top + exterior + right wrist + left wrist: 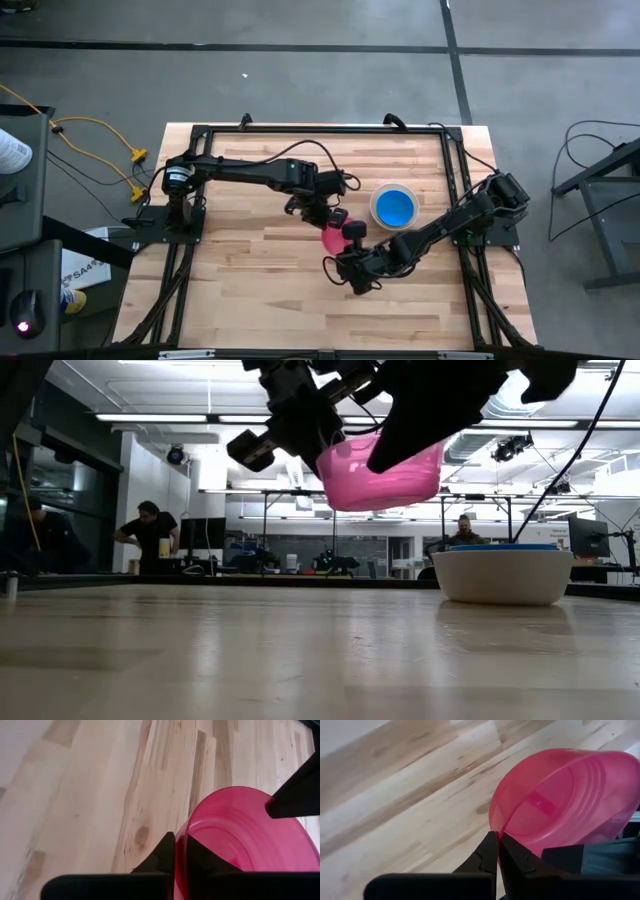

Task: Nest bowls inside each other
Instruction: Stack the red bowl on top of the blue bowl

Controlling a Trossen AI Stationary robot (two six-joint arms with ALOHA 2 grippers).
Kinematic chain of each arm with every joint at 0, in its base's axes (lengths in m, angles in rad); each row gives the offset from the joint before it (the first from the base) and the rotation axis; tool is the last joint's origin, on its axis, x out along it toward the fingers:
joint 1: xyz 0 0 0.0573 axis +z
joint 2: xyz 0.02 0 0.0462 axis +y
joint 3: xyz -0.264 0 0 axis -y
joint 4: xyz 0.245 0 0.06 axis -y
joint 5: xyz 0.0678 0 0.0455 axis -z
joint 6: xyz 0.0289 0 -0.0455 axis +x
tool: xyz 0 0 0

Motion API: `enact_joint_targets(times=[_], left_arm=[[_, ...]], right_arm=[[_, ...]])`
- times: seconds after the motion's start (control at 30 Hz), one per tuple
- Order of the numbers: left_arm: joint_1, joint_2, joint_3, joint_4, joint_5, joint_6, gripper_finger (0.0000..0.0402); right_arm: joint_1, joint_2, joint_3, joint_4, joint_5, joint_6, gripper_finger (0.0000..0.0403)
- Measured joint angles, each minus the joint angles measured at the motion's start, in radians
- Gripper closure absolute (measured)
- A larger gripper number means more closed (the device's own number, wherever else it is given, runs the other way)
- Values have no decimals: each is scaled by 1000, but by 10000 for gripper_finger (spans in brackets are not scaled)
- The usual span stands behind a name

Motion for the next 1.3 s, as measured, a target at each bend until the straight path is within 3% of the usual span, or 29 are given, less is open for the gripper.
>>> enact_joint_targets(times=[0.33,0.67,1.3], left_arm=[[0,0,-1,95,40,177,359],[1,0,-2,166,101,286,352],[1,-5,0,155,45,518,352]], right_arm=[[1,0,0,-31,-43,-5,399],[2,-2,2,-42,-130,16,400],[75,-2,2,-45,-210,143,400]])
